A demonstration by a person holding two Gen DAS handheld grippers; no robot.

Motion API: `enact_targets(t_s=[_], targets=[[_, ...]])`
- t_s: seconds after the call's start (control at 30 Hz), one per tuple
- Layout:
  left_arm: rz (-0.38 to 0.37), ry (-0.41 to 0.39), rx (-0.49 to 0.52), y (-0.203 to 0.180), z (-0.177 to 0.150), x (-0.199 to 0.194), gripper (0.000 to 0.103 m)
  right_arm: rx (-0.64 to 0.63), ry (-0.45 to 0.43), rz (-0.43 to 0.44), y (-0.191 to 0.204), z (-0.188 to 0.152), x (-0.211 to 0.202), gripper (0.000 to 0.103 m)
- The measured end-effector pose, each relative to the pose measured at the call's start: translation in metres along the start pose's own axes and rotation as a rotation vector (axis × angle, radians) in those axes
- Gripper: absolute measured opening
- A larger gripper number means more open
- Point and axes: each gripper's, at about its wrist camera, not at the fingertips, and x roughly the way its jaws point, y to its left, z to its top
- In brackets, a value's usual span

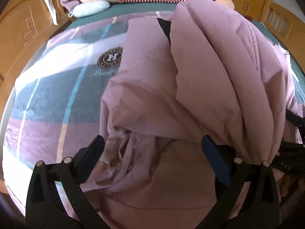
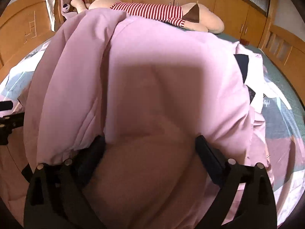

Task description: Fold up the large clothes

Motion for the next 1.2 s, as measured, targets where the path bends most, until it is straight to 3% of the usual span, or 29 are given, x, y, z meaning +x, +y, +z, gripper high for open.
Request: enact_targets(t_s=[0.1, 0.2, 0.27, 0.4, 0.5, 0.57, 0.63, 0.83, 0.97, 1.0, 1.03, 1.07, 1.1, 1.13, 1.2], targets=[[-0.021, -0.018, 0.013, -0.004, -0.003, -0.016, 0.101, 0.039, -0.001, 0.013, -0.006, -0.005, -0.012, 0.099], [-0.003, -0.070, 0.063, -0.005, -0.013, -0.039, 0.101, 0.126, -0.078, 0.020, -0.020, -0.017, -0.066, 0.099], [0.012, -0.103, 0.097, 0.000, -0.025, -0.052, 0.101, 0.162, -0.094, -0.023, -0.034, -0.038, -0.105, 0.099], [0.019, -0.079, 0.144, 0.012, -0.049, -0.055, 0.101, 0.246, 0.051, -0.163, -0.074, -0.099, -0.150, 0.099], [-0.001, -0.065, 0.162, 0.036, -0.072, -0.073, 0.101, 0.383, 0.198, -0.115, -0.105, -0.144, -0.163, 0.099], [-0.042, -0.030, 0.127, 0.066, -0.093, -0.084, 0.101, 0.438, 0.298, -0.043, -0.113, -0.168, -0.161, 0.099], [-0.115, 0.055, 0.062, 0.096, -0.114, -0.086, 0.101, 0.443, 0.394, 0.032, -0.110, -0.192, -0.154, 0.099], [-0.319, 0.304, -0.124, 0.141, -0.164, -0.069, 0.101, 0.389, 0.464, 0.069, -0.097, -0.208, -0.151, 0.102], [-0.349, 0.289, -0.098, 0.132, -0.178, -0.077, 0.100, 0.400, 0.497, 0.073, -0.099, -0.219, -0.160, 0.102], [-0.354, 0.289, -0.091, 0.129, -0.180, -0.077, 0.089, 0.409, 0.502, 0.081, -0.101, -0.222, -0.161, 0.102], [-0.359, 0.288, -0.084, 0.127, -0.182, -0.078, 0.081, 0.415, 0.502, 0.097, -0.101, -0.227, -0.163, 0.099], [-0.378, 0.286, -0.084, 0.126, -0.184, -0.080, 0.067, 0.405, 0.492, 0.104, -0.096, -0.228, -0.169, 0.078], [-0.413, 0.282, -0.091, 0.125, -0.188, -0.085, 0.049, 0.425, 0.486, 0.136, -0.095, -0.228, -0.171, 0.047], [-0.448, 0.275, -0.102, 0.127, -0.185, -0.089, 0.037, 0.479, 0.472, 0.198, -0.096, -0.226, -0.175, 0.036], [-0.526, 0.251, -0.122, 0.129, -0.179, -0.097, 0.028, 0.533, 0.416, 0.325, -0.098, -0.215, -0.187, 0.021]])
